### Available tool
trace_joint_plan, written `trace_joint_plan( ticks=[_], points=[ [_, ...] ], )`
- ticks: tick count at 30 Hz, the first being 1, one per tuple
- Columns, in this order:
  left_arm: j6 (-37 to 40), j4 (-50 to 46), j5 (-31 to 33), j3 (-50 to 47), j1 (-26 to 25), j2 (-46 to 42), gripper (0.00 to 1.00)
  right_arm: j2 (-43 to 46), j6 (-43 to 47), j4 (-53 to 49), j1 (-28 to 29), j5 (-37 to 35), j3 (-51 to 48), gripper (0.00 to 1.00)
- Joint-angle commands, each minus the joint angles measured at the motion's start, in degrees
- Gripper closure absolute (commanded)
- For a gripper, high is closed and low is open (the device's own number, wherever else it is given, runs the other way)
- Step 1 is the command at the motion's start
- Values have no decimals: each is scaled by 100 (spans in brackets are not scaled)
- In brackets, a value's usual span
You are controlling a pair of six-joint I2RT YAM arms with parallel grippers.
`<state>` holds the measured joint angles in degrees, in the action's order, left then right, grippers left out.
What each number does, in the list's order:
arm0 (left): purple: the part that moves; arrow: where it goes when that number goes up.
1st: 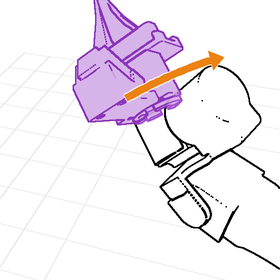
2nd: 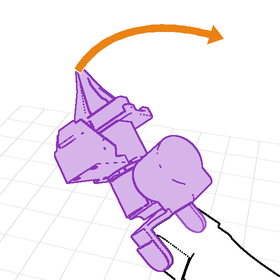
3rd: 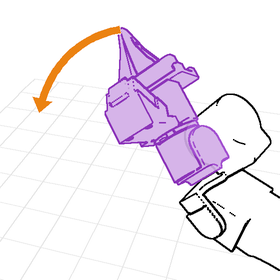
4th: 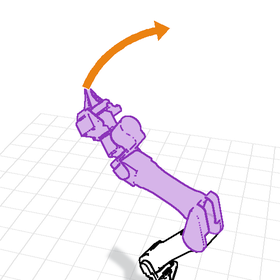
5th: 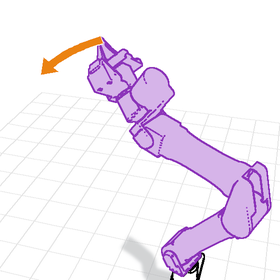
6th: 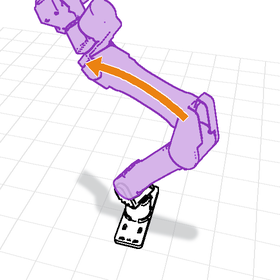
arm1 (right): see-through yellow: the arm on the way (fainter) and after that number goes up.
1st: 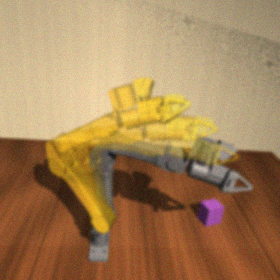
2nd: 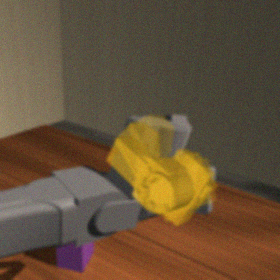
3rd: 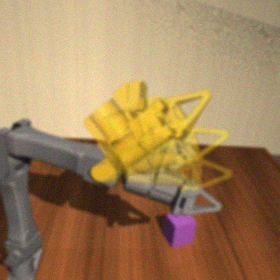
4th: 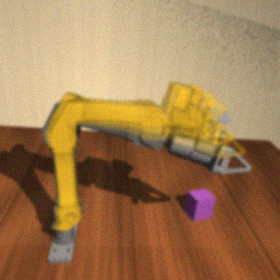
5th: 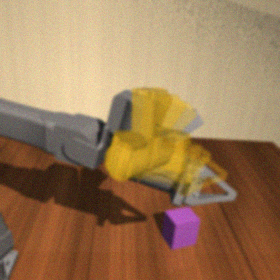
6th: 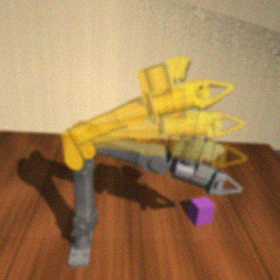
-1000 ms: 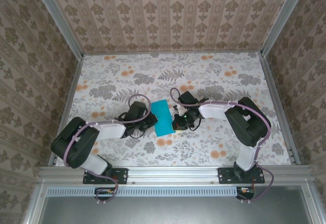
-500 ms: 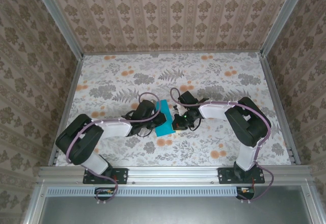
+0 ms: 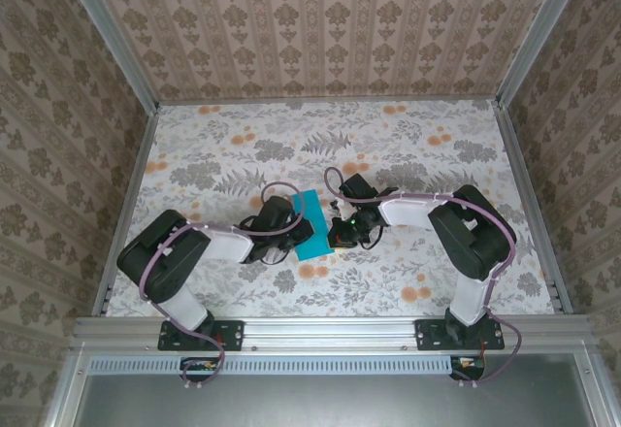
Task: Fold a paper plane with a square sheet of paper (pick it up from the middle)
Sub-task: Fold the triangle a second time at the center of the table.
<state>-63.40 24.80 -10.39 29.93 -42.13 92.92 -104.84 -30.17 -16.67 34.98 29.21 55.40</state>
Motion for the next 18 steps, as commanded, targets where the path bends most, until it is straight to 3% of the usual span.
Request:
trace_joint_plan(
  ticks=[1,13,18],
  points=[
    [-88,-370,611,-399,335,-94,93,-427,-17,-637,-9,-899,-380,100],
    [133,-494,469,-791,932,-640,93,-90,-105,-435,-2,-516,-252,98],
    [367,-833,312,-653,987,-1150,89,495,-293,-73,-24,-163,220,90]
  ],
)
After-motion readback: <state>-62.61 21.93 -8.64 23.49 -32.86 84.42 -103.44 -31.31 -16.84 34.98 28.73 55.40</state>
